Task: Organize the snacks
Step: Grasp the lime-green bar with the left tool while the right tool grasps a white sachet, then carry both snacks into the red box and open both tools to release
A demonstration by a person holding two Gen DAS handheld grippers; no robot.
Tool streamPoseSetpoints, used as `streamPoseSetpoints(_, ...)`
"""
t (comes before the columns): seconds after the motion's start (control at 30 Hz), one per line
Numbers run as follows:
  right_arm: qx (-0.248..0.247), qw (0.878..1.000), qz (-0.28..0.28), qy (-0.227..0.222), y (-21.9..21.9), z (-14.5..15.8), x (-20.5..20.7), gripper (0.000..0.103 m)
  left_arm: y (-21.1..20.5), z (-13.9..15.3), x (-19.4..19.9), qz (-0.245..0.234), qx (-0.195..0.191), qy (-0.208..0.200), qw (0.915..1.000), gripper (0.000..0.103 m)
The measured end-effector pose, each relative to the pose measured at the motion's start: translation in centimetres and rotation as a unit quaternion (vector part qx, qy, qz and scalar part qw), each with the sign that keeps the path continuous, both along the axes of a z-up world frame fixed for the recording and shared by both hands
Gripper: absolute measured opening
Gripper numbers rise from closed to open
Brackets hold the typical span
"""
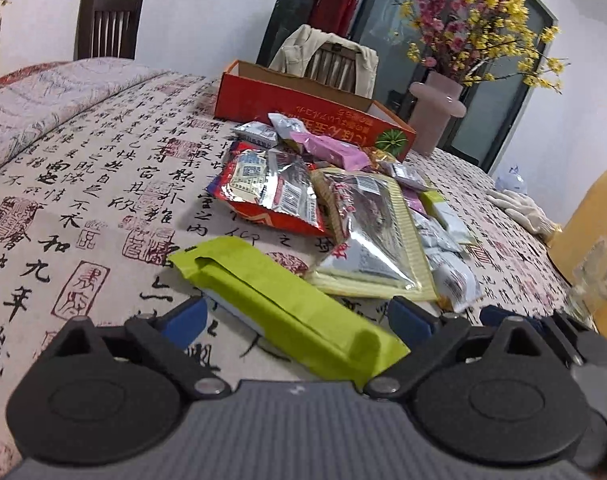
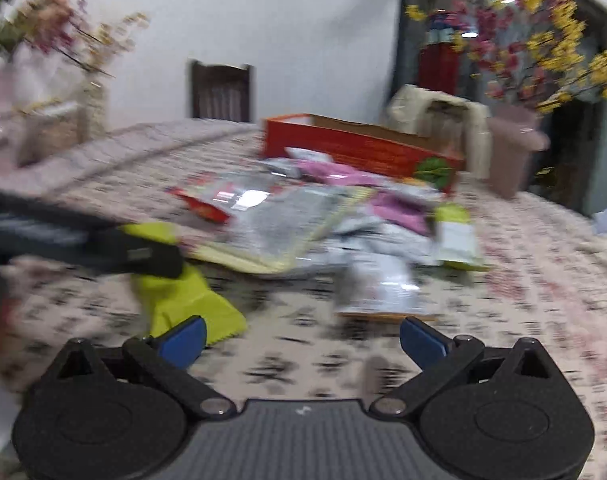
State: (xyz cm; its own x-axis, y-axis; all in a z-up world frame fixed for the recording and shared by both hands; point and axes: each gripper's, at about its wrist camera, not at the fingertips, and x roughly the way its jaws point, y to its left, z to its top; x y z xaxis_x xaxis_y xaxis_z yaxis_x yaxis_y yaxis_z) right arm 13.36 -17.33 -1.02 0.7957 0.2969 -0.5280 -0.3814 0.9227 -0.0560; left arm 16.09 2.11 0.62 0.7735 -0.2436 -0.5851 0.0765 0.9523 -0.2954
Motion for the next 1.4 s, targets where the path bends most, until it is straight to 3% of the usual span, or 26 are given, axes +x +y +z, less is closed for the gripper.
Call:
streamPoseSetpoints(0.1, 0.004, 1.0, 0.022, -0.012, -0.1, 0.6, -0.6, 0.103, -0.6, 0.0, 0.8, 0.001, 0.016, 0.001, 0.9999, 0.099)
streamPoseSetpoints(0.2, 0.003, 1.0, -0.019, -0.014, -2.2, 1.5, 0.5, 0.103, -2.1, -0.2, 1.6, 0.015, 0.067, -0.005, 0.9976, 0.096)
streamPoseSetpoints(0.33, 0.026, 0.998, -0.051, -0.005, -5.0, 2.1, 3.0, 0.089, -2.9, -0.2, 1.8, 0.016, 0.107, -0.006, 0.9941, 0.066)
streamPoseSetpoints(0.4, 0.025, 0.998, -0.052, 0.006, -5.4, 2.2, 4.2, 0.086, -2.2, 0.1, 1.4, 0.008, 0.111, 0.001, 0.9937, 0.059)
streamPoseSetpoints(0.5, 0.032, 0.998, -0.037, 0.032, -5.2, 1.9, 6.2, 0.071, -0.5, 0.4, 0.5, 0.019, 0.127, 0.012, 0.9917, 0.058)
streamPoseSetpoints(0.63, 0.046, 0.997, -0.027, 0.062, -5.3, 1.1, 7.8, 0.04, 0.1, 0.5, 0.7, 0.028, 0.126, 0.019, 0.9915, 0.059)
streamPoseSetpoints(0.67, 0.051, 0.996, -0.026, 0.065, -5.3, 1.0, 8.2, 0.041, 0.0, 0.4, 0.9, 0.024, 0.122, 0.017, 0.9921, 0.059)
streamPoseSetpoints(0.73, 0.055, 0.996, -0.023, 0.064, -5.4, 0.7, 8.3, 0.04, -0.5, 0.4, 1.1, 0.014, 0.124, 0.016, 0.9921, 0.038)
streamPoseSetpoints(0.87, 0.06, 0.996, -0.023, 0.066, -5.9, 0.7, 7.8, 0.04, -0.4, 1.2, 0.5, 0.001, 0.108, 0.025, 0.9938, 0.033)
streamPoseSetpoints(1.07, 0.068, 0.996, -0.025, 0.054, -7.6, 2.0, 4.7, 0.04, 0.8, 4.4, -1.2, 0.006, 0.096, -0.009, 0.9953, 0.033)
streamPoseSetpoints(1.23, 0.058, 0.996, -0.037, 0.054, -8.7, 5.8, 4.5, 0.04, 1.3, 8.6, 1.2, 0.007, 0.103, -0.018, 0.9945, 0.033)
streamPoseSetpoints(1.4, 0.012, 0.999, -0.026, 0.034, -8.2, 12.8, 5.8, 0.04, 2.4, 14.8, 6.8, -0.002, 0.082, -0.029, 0.9962, 0.033)
